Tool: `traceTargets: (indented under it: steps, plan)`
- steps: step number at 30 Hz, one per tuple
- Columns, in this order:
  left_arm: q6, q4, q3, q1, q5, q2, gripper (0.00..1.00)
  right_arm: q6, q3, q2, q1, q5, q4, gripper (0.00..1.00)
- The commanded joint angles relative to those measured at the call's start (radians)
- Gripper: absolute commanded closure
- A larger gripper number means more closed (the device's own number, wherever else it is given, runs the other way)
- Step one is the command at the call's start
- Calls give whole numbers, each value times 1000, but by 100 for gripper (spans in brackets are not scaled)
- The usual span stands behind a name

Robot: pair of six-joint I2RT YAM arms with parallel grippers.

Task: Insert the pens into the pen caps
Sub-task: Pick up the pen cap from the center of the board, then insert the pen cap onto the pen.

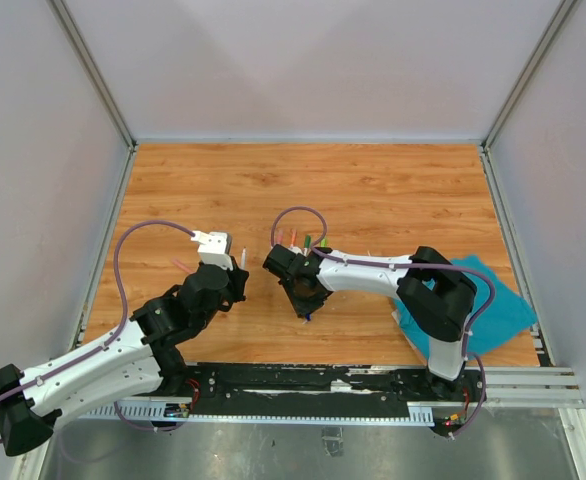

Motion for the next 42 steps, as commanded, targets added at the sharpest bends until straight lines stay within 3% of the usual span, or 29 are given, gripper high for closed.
traceTargets:
  steps: [1,5,12,18,25,34,42]
  plan:
    - [-2,8,23,5,-26,-11,100,15,-39,10,-1,-7,4,76]
    - [-2,3,27,5,-25,-11,99,16,-48,10,-4,-10,11,81]
    - [-42,-26,23,5,-88,-33,100,11,-66,-38,-6,-1,27,99]
    - [-49,-24,20,5,-95,-44,100,4,-115,-140,-6,21,73,99]
    - [-75,2,7,5,-110,-81,100,-81,-210,-307,-20,-75,209,99]
    - [-37,1,12,5,-81,-89,99,-84,-344,-541,-185,-261,326,99]
    - [-20,28,18,5,-56,-75,99,-115,-548,-867,-273,-134,517,99]
